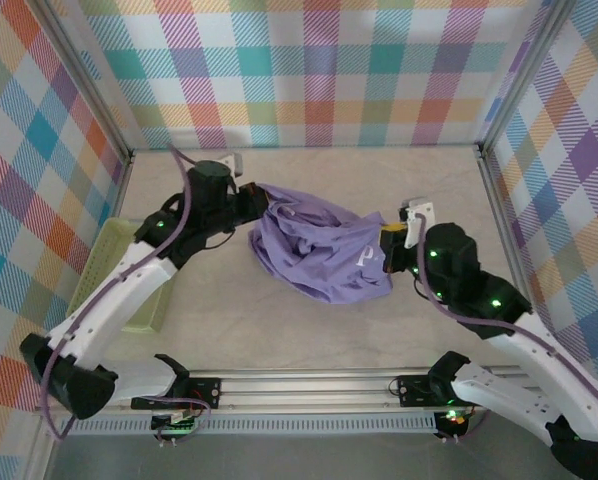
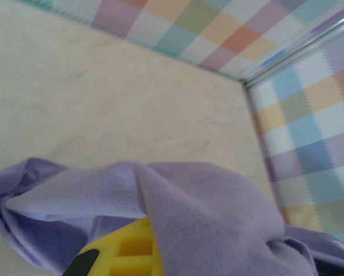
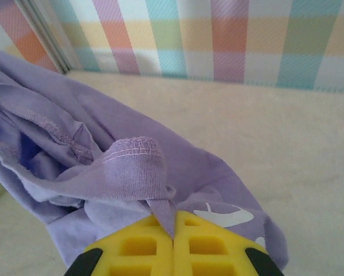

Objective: Fold the inside-out t-shirt

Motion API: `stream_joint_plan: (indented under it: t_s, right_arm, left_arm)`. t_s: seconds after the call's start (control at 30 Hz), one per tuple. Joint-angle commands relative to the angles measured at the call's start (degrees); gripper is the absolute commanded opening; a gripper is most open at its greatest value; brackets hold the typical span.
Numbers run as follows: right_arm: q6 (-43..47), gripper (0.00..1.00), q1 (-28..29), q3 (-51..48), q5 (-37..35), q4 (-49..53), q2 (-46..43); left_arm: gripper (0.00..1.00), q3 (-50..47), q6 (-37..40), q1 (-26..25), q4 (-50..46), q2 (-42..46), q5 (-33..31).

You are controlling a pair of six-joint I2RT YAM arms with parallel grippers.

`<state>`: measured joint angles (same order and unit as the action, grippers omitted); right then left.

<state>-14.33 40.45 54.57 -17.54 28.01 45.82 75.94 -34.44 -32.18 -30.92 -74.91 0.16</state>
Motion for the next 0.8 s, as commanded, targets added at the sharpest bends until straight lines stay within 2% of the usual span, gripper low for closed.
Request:
stream_joint_plan:
  t_s: [0.0, 0.07, 0.1, 0.17, 0.23, 0.37, 0.47, 0.6, 0.77]
  right_arm:
    - [-5.91, 0.00, -1.92, -5.87, 5.83, -2.81, 3.55]
    - [-7.23, 0.00, -2.78, -7.53, 8.29, -4.19, 5.54]
    - [-7.46, 0.00, -2.94, -7.86, 9.03, -4.70, 6.45]
    - [-7.11, 0.00, -3.16, -7.60, 9.77, -5.23, 7.60]
    - [-6.35, 0.00, -3.24, -6.66, 10.72, -5.27, 8.09]
    - [-4.79, 0.00, -3.35, -5.27, 12.51, -4.79, 7.63]
    - [-4.01, 0.00, -3.36, -5.33, 13.72, -4.46, 6.37]
    - [-3.60, 0.00, -3.44, -5.43, 14.59, -3.76, 4.54]
    - [-3.34, 0.00, -3.44, -5.68, 16.35, -3.62, 3.10]
  left_arm:
    - [0.00, -3.76, -0.85, 0.19, -12.83, -11.39, -5.28]
    - [0.00, -2.76, 1.05, 0.10, -16.38, -15.20, -7.66]
    - [0.05, -2.33, 2.02, -0.05, -17.38, -16.31, -8.56]
    - [0.24, -1.70, 3.94, -1.00, -18.11, -16.22, -11.20]
    - [0.50, -1.49, 6.39, -3.12, -17.86, -14.29, -15.09]
    - [0.70, -2.43, 16.78, -10.40, -12.40, -8.95, -17.83]
    - [0.75, -5.66, 24.53, -15.16, -5.66, -4.65, -14.74]
    - [0.82, -11.03, 31.78, -16.77, 2.91, -0.01, -7.55]
    - [0.84, -9.33, 35.55, -16.87, 5.19, -4.70, -4.53]
